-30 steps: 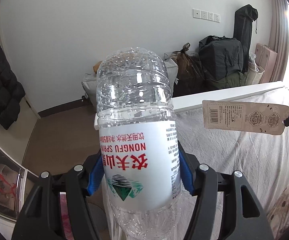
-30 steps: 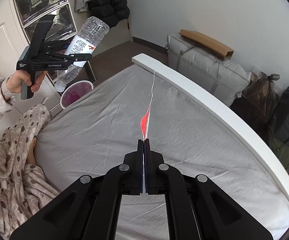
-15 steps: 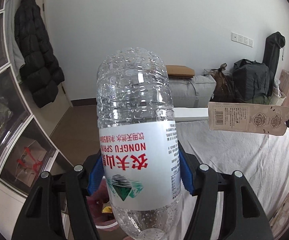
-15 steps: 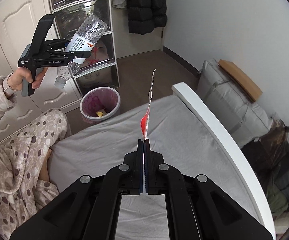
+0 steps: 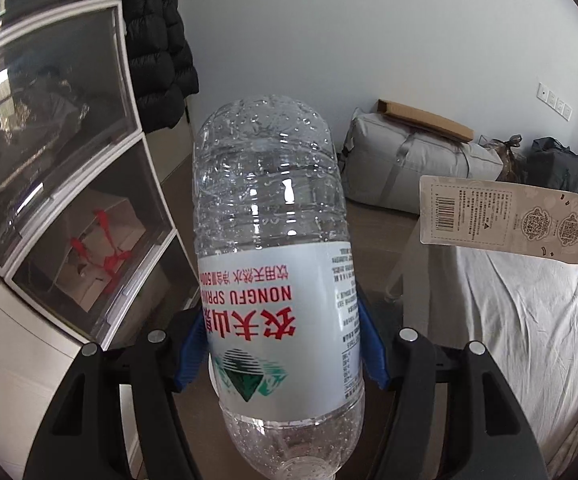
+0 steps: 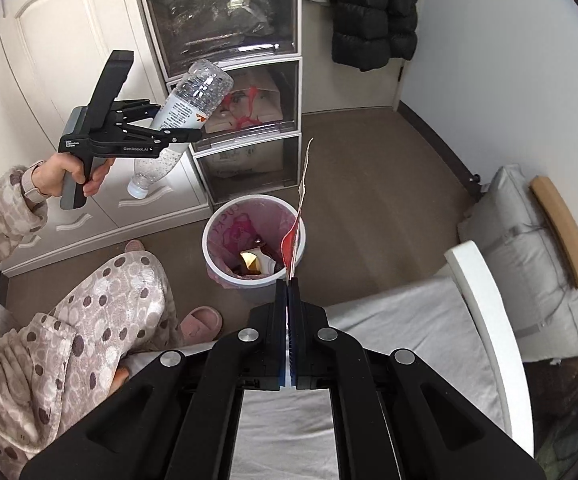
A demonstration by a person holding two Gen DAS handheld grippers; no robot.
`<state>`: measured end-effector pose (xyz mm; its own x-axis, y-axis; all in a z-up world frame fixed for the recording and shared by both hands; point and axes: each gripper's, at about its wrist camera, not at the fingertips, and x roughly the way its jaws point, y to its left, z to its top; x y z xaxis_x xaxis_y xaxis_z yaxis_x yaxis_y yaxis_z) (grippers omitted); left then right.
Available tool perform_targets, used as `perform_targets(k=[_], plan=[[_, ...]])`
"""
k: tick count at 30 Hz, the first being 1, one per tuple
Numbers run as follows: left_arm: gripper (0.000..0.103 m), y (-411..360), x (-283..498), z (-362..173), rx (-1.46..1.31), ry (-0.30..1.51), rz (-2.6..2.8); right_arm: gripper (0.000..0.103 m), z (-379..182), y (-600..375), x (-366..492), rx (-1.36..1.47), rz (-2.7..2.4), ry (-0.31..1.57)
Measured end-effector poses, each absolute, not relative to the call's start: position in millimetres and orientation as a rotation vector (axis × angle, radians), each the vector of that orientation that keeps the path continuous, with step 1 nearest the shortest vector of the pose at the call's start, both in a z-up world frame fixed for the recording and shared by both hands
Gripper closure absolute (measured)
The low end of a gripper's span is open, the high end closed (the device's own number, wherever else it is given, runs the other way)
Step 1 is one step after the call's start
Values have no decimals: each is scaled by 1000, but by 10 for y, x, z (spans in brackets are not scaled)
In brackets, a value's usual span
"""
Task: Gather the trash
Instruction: 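Carry the water bottle and tag card to the bin and open both tools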
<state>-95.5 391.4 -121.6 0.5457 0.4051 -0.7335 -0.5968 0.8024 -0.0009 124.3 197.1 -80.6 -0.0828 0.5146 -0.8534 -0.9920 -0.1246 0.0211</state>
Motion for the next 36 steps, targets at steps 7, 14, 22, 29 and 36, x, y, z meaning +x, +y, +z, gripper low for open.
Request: perform_targets(k=[7,14,22,29,36], plan=[[40,4518,-1022,-1984,-337,874,536,103,-1230,2789,1041,-943,1603,844],[40,4855,-985,-2746,-351,978,374,103,-1744,3281,891,-1035,1647,934],[39,5105,-911,-3534,-456,1072,305,103,-2345,3696,739,-1124,1647,1046],[5,5096,-720,-3812,-456,1096,276,100,-2627,3902,628,-1151,1663,1111],[5,5013,-677,-3785,-390,1161,228,59,-2421,3866,708,-1130,1659,1021]])
